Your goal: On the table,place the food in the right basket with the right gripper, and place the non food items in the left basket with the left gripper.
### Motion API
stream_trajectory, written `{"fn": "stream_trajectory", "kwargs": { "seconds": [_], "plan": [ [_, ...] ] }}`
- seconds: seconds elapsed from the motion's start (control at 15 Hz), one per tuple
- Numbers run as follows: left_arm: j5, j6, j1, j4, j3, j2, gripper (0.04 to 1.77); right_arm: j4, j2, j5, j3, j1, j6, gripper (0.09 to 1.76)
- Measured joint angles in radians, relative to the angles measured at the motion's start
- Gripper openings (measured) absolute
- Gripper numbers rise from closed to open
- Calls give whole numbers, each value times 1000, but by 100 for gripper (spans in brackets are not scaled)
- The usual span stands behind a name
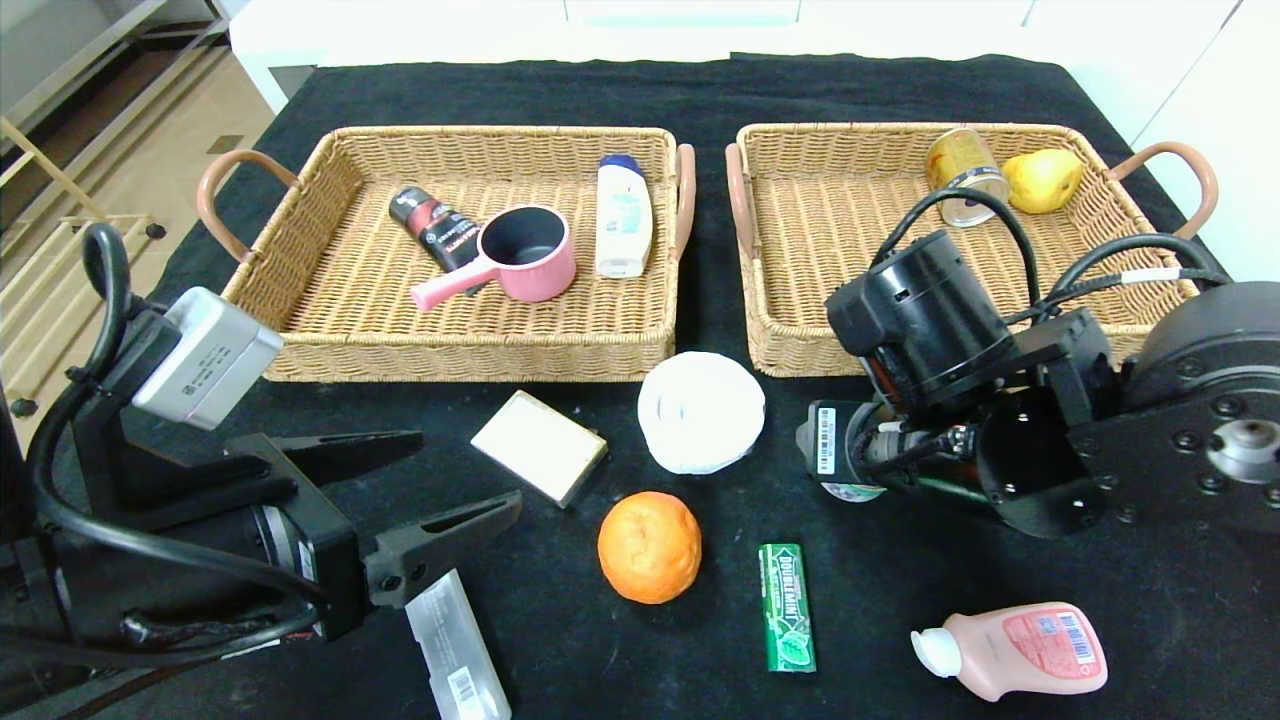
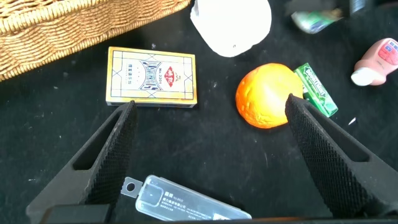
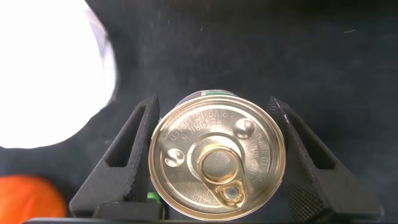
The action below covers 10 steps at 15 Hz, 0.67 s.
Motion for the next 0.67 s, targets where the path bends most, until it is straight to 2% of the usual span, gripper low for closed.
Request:
{"fn": "stream_trajectory", "kwargs": {
  "seconds": [0.27,0.67],
  "plan": [
    [0,0,0,0,2,4,172,61,-85,-2,9,2,-17,121],
    [0,0,0,-1,2,2,172,63,-170,-3,-2,-20,-106,121]
  ]
}}
